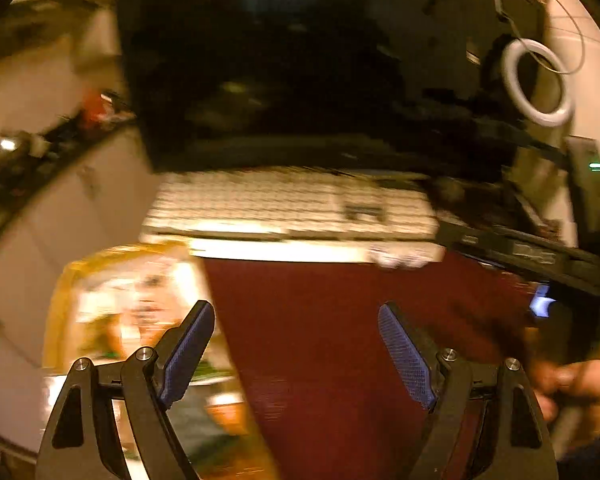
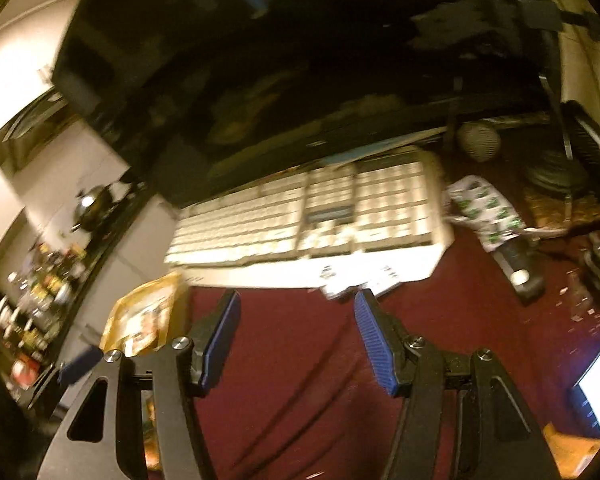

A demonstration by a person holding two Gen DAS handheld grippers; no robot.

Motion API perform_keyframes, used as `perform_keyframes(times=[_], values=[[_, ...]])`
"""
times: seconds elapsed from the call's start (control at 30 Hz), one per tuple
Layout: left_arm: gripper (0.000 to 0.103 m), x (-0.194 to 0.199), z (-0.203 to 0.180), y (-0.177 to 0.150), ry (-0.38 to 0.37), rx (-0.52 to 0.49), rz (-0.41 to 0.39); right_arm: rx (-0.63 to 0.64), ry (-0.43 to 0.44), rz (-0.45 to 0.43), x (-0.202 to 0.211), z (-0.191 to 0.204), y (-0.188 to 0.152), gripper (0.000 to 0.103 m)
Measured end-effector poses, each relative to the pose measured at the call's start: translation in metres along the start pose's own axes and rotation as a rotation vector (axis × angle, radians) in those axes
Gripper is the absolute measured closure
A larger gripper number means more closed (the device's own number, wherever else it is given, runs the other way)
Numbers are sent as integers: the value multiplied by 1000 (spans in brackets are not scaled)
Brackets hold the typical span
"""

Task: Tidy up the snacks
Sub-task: 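Move both tools back over the white spotted candies on the cloth, then grasp white black-spotted candy with left gripper while right approaches another candy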

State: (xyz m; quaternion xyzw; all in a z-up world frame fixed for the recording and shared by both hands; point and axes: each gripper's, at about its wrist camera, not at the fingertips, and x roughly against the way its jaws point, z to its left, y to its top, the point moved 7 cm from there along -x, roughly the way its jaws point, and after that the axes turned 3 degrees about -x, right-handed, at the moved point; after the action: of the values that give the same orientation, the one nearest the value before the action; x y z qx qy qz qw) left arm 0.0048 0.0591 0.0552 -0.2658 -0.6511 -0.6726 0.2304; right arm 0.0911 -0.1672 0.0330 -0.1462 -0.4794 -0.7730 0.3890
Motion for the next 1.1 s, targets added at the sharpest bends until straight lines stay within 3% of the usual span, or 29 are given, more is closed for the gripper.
perform_keyframes(times=[0.17,0.3,0.43,0.5,0.67,0.83,1.1], values=[[16,-52,-41,17,-80,14,107,-83,-32,-28,-10,-36,4,44],[31,-103,-51,24,-157,123,239,-146,-49,-48,-11,-58,7,44],[43,-140,-57,23,-181,203,316,-174,-42,-67,-7,-66,10,44],[49,-152,-60,25,-173,222,328,-189,-27,-75,-5,-68,12,44],[50,-169,-74,34,-150,213,316,-200,1,-76,-1,-66,13,44],[66,-189,-87,37,-124,180,338,-204,13,-76,1,-65,14,44],[71,-201,-91,38,-87,131,307,-195,4,-74,0,-65,13,44]])
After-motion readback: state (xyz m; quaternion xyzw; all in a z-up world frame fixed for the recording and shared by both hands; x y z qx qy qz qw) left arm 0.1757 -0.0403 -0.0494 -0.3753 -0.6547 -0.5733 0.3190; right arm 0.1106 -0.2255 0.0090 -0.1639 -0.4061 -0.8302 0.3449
